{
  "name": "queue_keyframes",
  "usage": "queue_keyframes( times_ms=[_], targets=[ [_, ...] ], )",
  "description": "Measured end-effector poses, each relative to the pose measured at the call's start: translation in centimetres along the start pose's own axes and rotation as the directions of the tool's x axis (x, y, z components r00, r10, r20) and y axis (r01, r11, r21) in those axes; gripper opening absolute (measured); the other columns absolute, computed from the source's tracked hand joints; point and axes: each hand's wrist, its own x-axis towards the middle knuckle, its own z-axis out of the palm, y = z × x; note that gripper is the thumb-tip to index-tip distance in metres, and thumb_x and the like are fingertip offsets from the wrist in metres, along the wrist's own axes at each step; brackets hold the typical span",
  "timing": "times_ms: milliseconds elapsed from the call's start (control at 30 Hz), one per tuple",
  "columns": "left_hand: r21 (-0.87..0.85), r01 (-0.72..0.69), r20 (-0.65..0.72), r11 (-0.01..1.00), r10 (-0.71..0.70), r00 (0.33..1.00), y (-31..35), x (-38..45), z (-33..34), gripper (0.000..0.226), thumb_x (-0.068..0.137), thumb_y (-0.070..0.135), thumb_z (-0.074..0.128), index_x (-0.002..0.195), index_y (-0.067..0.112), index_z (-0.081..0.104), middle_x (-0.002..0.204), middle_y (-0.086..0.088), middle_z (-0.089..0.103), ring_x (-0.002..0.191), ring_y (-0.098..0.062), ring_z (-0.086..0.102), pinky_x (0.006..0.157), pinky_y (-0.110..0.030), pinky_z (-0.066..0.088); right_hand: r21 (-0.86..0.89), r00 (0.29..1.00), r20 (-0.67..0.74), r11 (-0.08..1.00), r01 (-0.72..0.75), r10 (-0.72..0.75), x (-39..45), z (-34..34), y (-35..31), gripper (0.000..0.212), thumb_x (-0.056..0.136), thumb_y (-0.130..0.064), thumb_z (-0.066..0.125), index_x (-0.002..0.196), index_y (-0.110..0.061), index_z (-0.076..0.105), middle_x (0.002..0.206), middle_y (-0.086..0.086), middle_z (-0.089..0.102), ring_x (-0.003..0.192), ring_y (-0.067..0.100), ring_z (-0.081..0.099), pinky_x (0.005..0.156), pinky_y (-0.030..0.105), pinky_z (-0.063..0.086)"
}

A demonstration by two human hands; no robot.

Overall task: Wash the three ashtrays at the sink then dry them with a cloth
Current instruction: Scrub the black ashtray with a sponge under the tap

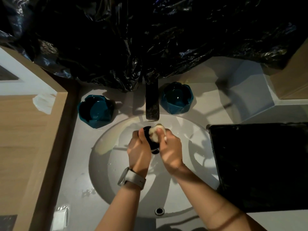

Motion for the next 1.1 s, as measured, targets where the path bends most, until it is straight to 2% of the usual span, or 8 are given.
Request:
queue_keyframes(
  times_ms=[100,267,367,533,700,867,967,1100],
  targets=[
    [-0.054,0.016,-0.056,0.998,-0.019,0.998,0.4,0.0,0.4,0.034,0.105,0.044,0.028,0.108,0.021,0.054,0.102,0.001,0.062,0.097,-0.022,0.059,0.087,-0.034,0.046,0.244,0.99,-0.01,0.961,-0.132,0.138,-1.7,1.2,-0.5,0.031,0.1,-0.025,0.05,0.097,0.002,0.064,0.09,0.012,0.07,0.073,0.004,0.061,0.067,0.011,0.039],
    [-0.18,0.005,0.013,0.984,-0.003,1.0,0.5,-2.1,0.5,0.03,0.106,0.034,0.032,0.12,0.013,0.049,0.099,0.008,0.062,0.085,-0.004,0.06,0.067,-0.006,0.042,0.355,0.921,0.209,0.852,-0.384,0.328,-0.2,1.9,0.1,0.038,0.094,-0.044,0.054,0.109,-0.01,0.062,0.1,0.007,0.07,0.09,0.019,0.067,0.088,0.027,0.052],
    [-0.232,0.024,0.077,0.972,-0.006,0.997,-0.1,-2.0,-0.7,0.023,0.104,0.035,0.044,0.114,0.016,0.05,0.096,0.01,0.064,0.087,-0.003,0.063,0.079,-0.026,0.054,0.314,0.964,0.217,0.924,-0.217,0.153,1.1,-0.3,0.1,0.011,0.099,-0.032,0.05,0.1,-0.026,0.059,0.088,-0.008,0.064,0.075,-0.004,0.058,0.068,0.004,0.042],
    [-0.124,0.012,0.368,0.992,0.035,0.929,0.6,0.7,-2.7,0.03,0.104,0.043,0.039,0.121,0.022,0.051,0.098,0.001,0.068,0.076,-0.009,0.069,0.051,-0.03,0.057,0.126,0.882,0.453,0.989,0.078,-0.127,2.8,-1.6,0.9,0.031,0.099,-0.039,0.046,0.116,-0.018,0.059,0.102,0.0,0.068,0.098,0.019,0.064,0.091,0.032,0.049],
    [-0.175,-0.019,0.105,0.984,0.038,0.994,1.1,0.2,-1.0,0.026,0.104,0.041,0.039,0.099,0.024,0.059,0.087,0.003,0.069,0.073,-0.005,0.068,0.063,-0.028,0.058,0.16,0.987,0.157,0.986,-0.049,0.023,-0.4,0.3,-0.4,0.034,0.099,-0.047,0.039,0.107,-0.023,0.064,0.093,-0.007,0.07,0.086,0.011,0.065,0.079,0.026,0.05],
    [-0.082,-0.053,0.015,0.995,0.054,0.998,-0.1,-0.7,-0.1,0.03,0.105,0.045,0.03,0.107,0.028,0.055,0.1,0.003,0.067,0.089,-0.016,0.063,0.08,-0.032,0.049,0.076,0.957,0.195,0.969,-0.234,0.216,-0.7,1.6,0.6,0.044,0.097,-0.049,0.043,0.102,-0.011,0.064,0.095,0.004,0.07,0.09,0.022,0.066,0.078,0.031,0.05],
    [-0.091,-0.051,0.085,0.995,0.059,0.995,-1.6,-1.1,0.1,0.032,0.103,0.054,0.029,0.106,0.033,0.053,0.096,0.0,0.07,0.083,-0.023,0.068,0.074,-0.046,0.058,0.124,0.953,0.286,0.982,-0.14,0.099,0.9,0.3,0.2,0.03,0.096,-0.043,0.051,0.105,-0.016,0.06,0.092,0.002,0.068,0.087,0.022,0.065,0.08,0.034,0.052],
    [-0.129,-0.08,0.01,0.988,0.082,0.997,-0.1,-0.6,-0.3,0.025,0.105,0.043,0.032,0.105,0.028,0.052,0.1,0.0,0.067,0.089,-0.016,0.065,0.072,-0.023,0.05,0.213,0.982,0.187,0.974,-0.074,0.034,0.2,0.7,-0.6,0.032,0.098,-0.043,0.047,0.109,-0.016,0.061,0.093,0.0,0.069,0.087,0.019,0.066,0.083,0.036,0.054]
  ],
)
